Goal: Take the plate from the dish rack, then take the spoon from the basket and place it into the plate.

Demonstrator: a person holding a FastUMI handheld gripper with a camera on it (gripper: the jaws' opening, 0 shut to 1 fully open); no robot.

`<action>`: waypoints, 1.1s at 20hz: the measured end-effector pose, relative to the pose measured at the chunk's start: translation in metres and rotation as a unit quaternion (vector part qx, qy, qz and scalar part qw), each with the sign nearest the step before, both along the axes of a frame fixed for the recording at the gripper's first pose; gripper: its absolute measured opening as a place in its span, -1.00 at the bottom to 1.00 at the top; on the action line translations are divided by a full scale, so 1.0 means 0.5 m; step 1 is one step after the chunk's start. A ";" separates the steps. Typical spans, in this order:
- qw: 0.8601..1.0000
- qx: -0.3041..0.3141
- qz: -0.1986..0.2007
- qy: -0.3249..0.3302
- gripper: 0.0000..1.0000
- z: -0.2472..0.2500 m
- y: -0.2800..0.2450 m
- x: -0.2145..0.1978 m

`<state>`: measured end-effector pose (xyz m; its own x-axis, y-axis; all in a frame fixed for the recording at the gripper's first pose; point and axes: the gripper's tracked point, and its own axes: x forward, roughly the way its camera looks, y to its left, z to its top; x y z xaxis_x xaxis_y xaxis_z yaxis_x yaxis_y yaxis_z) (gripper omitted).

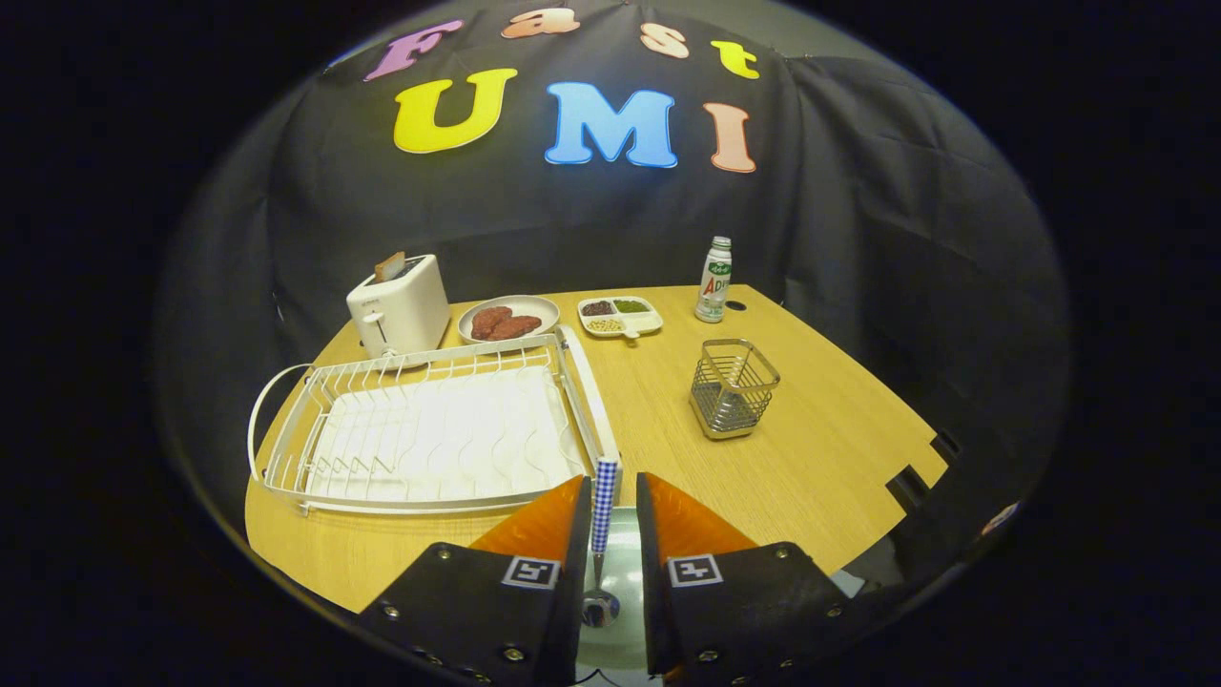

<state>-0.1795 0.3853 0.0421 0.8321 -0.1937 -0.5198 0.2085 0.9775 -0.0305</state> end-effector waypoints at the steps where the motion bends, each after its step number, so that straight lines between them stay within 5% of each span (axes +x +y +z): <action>1: 1.000 0.001 -0.004 0.000 -0.46 0.003 -0.004 0.001; 12: 0.999 -0.011 0.012 -0.036 -0.46 0.087 -0.044 0.017; 22: 0.970 -0.072 0.055 -0.225 -0.43 0.429 -0.189 0.096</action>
